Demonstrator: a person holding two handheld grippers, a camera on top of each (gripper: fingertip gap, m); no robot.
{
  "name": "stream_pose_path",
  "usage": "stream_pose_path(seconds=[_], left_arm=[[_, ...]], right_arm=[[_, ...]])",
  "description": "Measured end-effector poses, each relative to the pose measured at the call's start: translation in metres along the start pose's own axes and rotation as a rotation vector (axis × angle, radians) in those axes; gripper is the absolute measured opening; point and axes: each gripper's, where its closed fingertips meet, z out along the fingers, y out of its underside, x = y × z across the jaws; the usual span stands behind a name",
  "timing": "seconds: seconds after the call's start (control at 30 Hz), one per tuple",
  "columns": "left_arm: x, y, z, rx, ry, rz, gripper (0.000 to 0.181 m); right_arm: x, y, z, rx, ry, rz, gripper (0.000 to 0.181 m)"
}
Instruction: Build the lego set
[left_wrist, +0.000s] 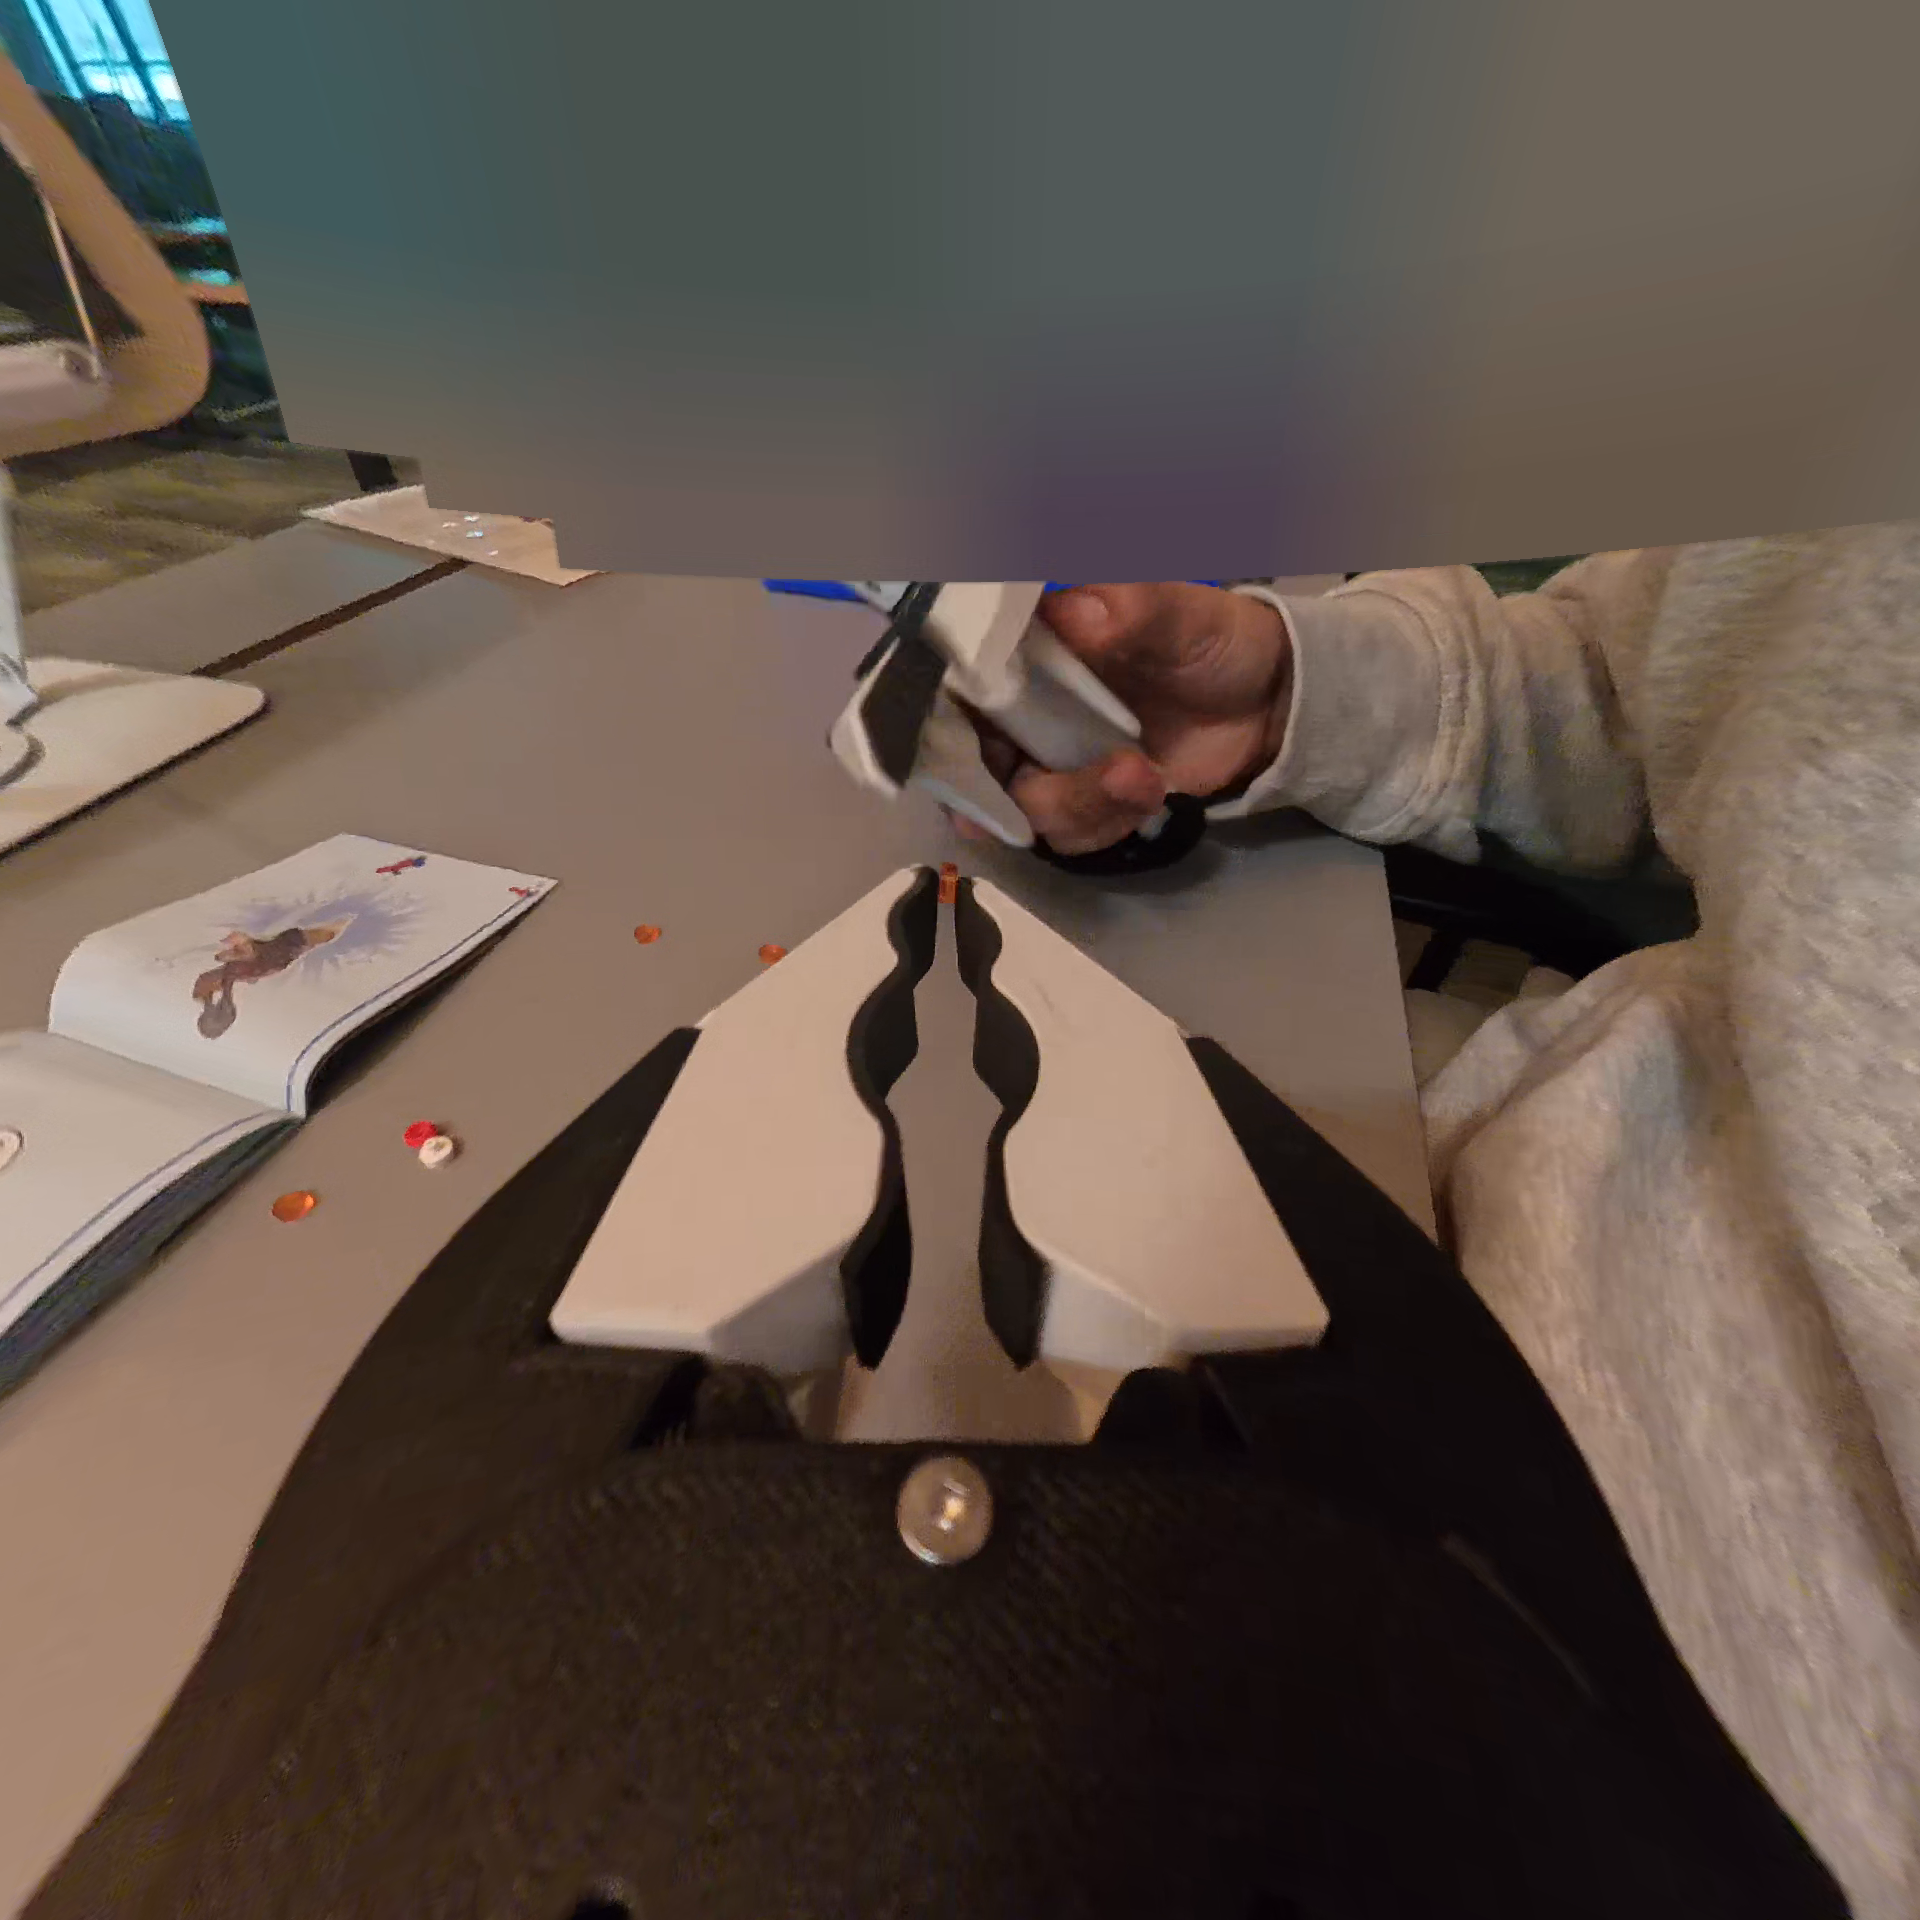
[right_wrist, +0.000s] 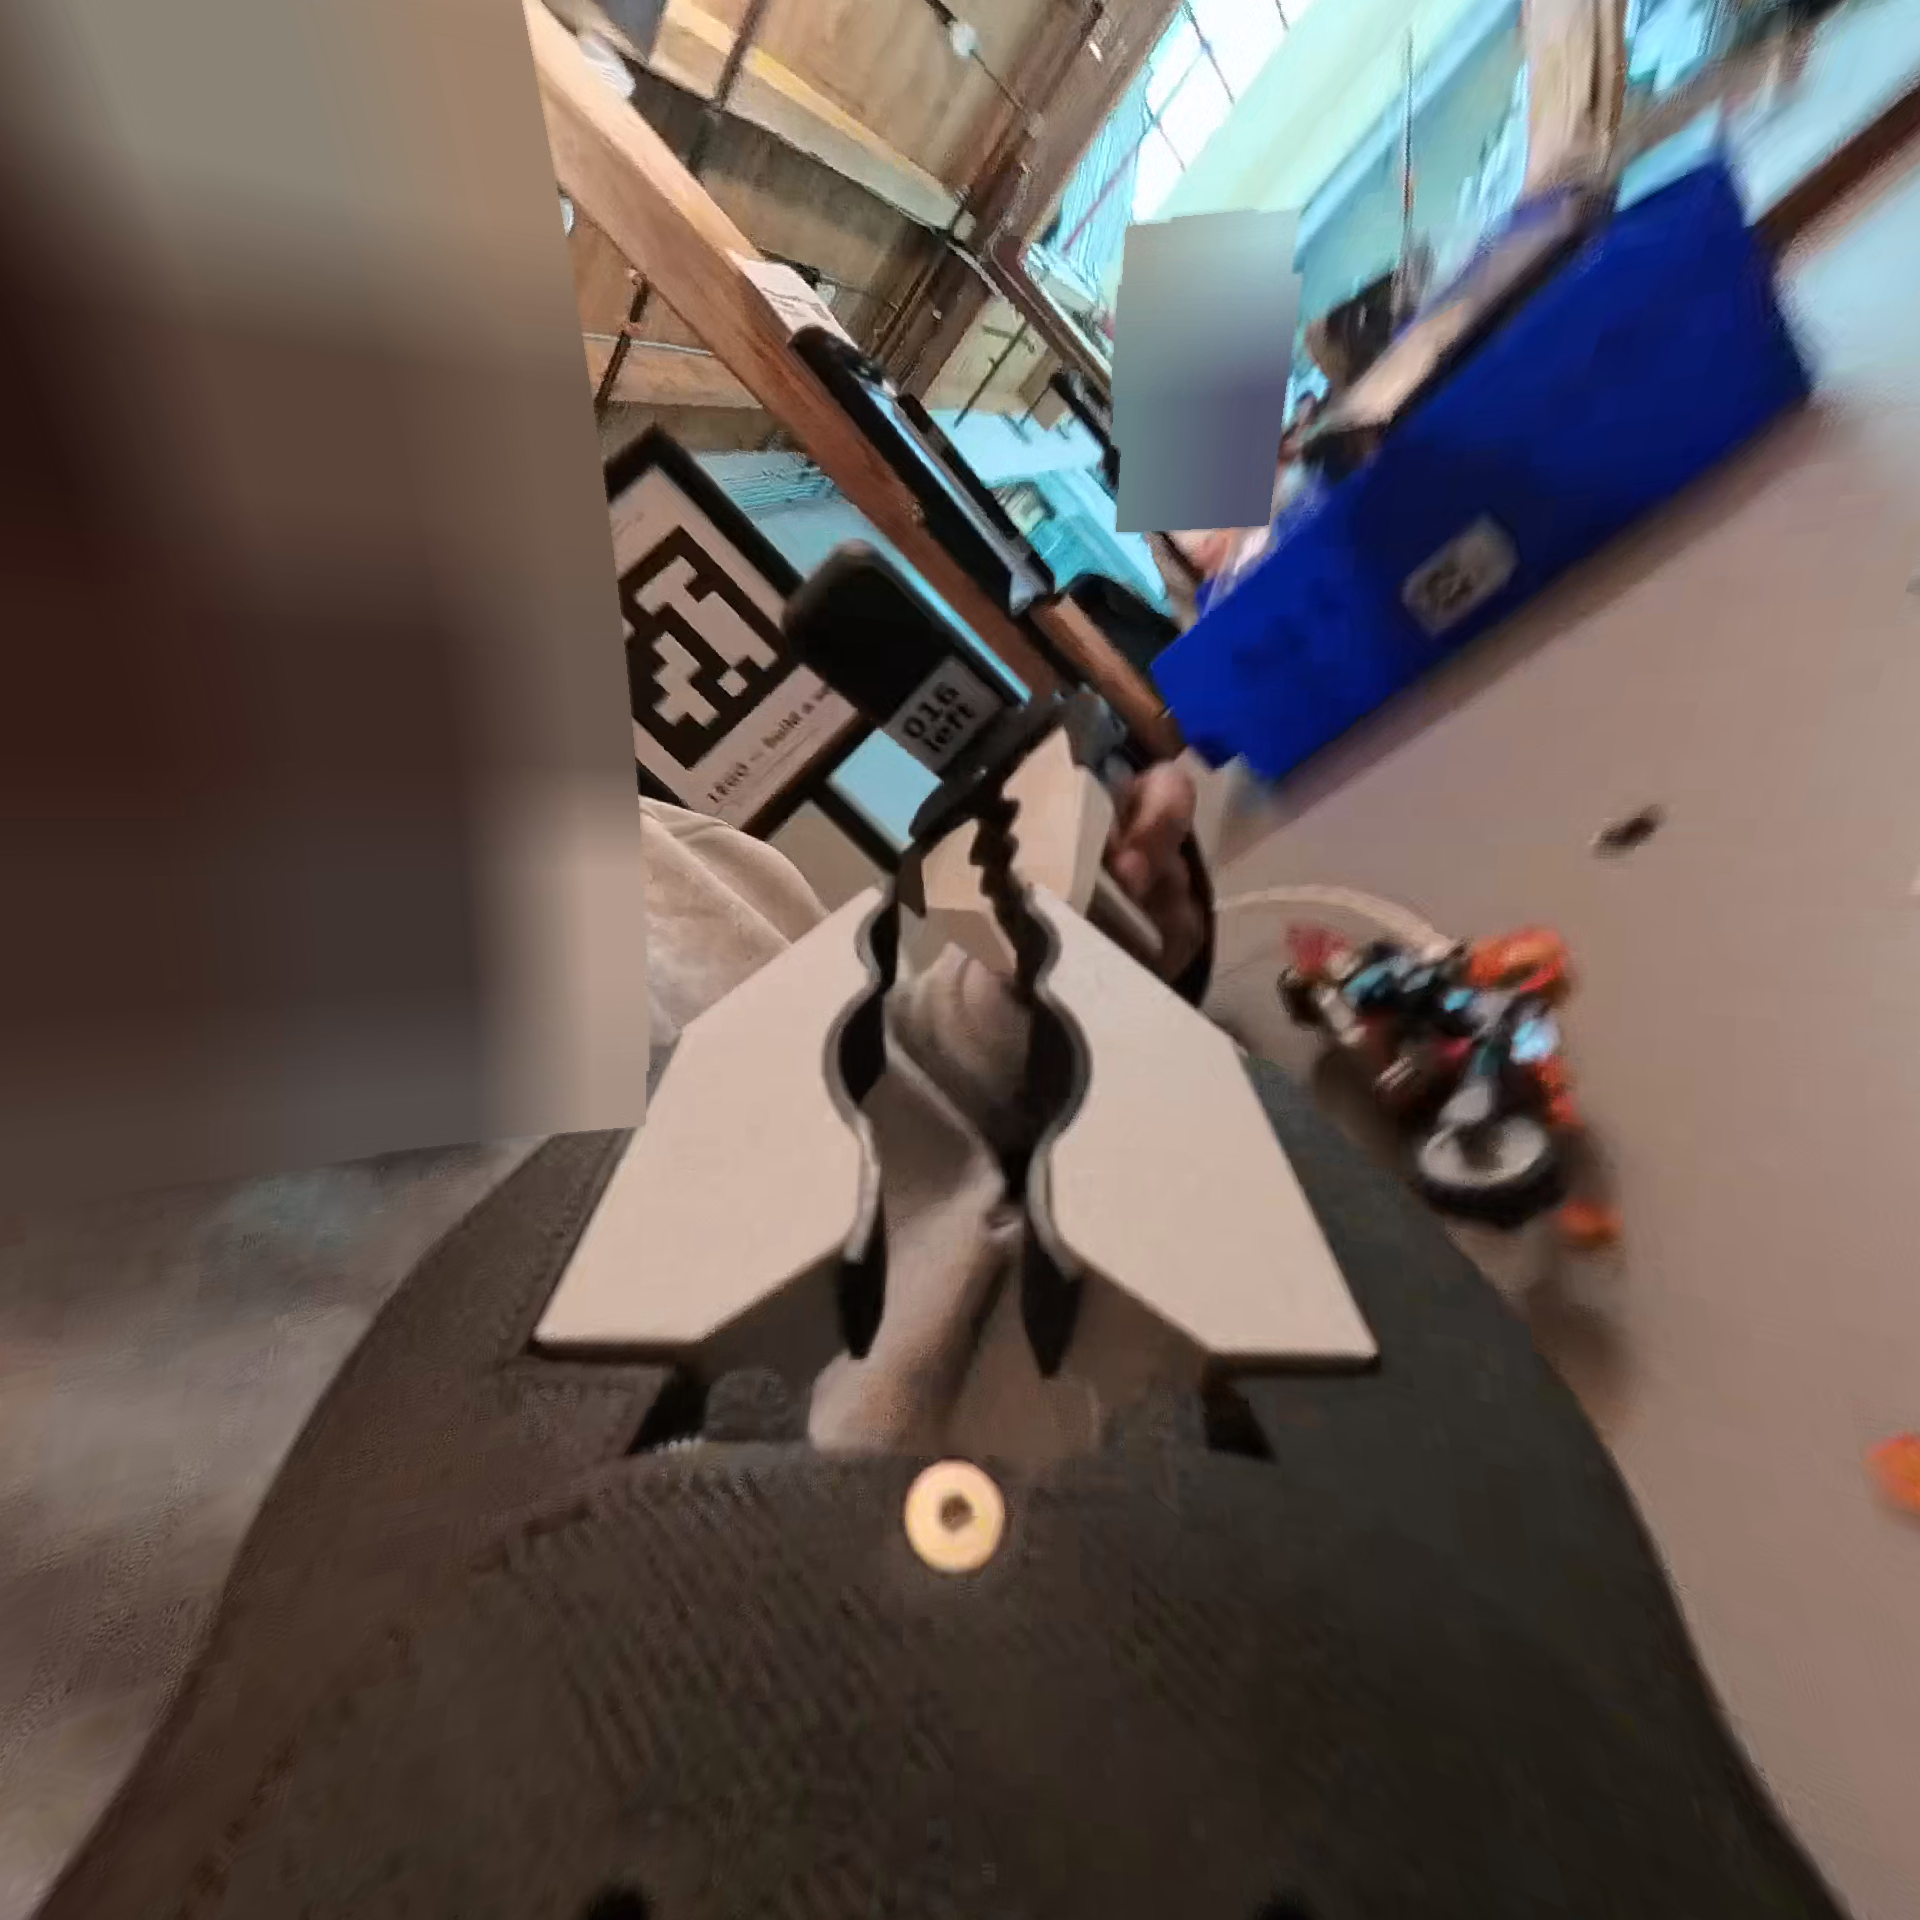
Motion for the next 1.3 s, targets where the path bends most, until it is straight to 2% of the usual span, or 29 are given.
stream_pose_path(seconds=[0.07,0.13,0.23,0.33,0.5,0.7,1.3], left_arm=[[-0.005,-0.001,-0.002,0.031,0.021,-0.080,0.001],[-0.008,-0.004,-0.004,0.076,0.058,-0.164,0.001],[-0.012,-0.007,-0.007,0.124,0.085,-0.248,0.000],[-0.015,-0.005,-0.006,0.124,0.080,-0.273,0.001],[-0.015,-0.004,-0.005,0.125,0.090,-0.289,0.001],[-0.016,-0.003,-0.006,0.127,0.085,-0.297,0.000],[-0.013,-0.001,-0.005,0.121,0.118,-0.341,0.001]], right_arm=[[-0.003,-0.010,-0.004,-0.005,0.044,-0.252,0.016],[0.004,-0.015,-0.005,-0.071,0.152,-0.507,0.013],[0.011,-0.009,0.002,-0.200,0.201,-0.703,0.008],[0.012,0.000,0.011,-0.232,0.175,-0.737,0.007],[0.026,0.012,0.014,-0.286,0.252,-0.774,0.008],[0.028,0.013,0.015,-0.297,0.267,-0.771,0.000],[0.026,0.016,0.014,-0.269,0.227,-0.681,0.000]])
